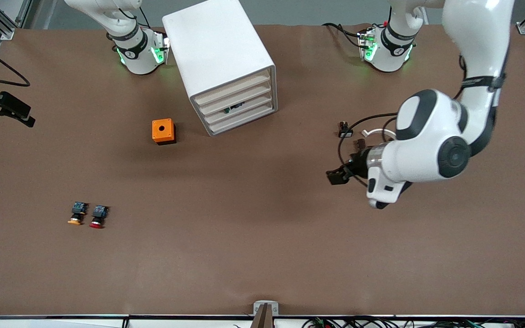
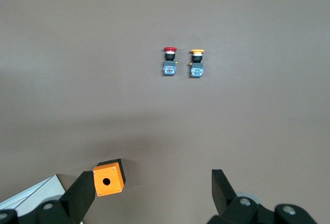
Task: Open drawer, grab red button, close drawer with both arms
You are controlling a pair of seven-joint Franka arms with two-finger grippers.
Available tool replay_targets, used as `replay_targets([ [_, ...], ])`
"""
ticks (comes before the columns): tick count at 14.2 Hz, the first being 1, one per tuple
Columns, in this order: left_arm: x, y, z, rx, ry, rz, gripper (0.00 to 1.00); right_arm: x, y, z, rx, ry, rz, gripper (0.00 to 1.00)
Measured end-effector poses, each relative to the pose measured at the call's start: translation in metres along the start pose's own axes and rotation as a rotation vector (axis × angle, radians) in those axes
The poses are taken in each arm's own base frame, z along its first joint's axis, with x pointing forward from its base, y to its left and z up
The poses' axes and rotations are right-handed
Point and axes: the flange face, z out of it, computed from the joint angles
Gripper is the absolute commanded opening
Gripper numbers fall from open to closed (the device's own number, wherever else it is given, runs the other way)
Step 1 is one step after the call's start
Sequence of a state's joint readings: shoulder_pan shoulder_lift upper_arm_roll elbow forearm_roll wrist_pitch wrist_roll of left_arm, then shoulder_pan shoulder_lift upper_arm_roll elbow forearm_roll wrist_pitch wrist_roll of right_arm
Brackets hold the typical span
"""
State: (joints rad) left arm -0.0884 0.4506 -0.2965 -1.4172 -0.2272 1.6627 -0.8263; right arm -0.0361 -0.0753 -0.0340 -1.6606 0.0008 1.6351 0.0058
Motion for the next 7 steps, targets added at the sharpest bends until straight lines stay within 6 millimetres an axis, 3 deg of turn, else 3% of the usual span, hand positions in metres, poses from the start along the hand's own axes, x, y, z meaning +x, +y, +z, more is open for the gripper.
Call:
replay_targets([
  [4,-0.013,-0.052,-0.061,0.106,0.037,0.174,1.0,0.0,0.0,-0.003,0.0,0.005,0.0,1.0],
  [7,0.001,-0.093,-0.082,0.121,0.036,0.252,1.0,0.0,0.0,-0.003,0.0,0.001,0.0,1.0],
])
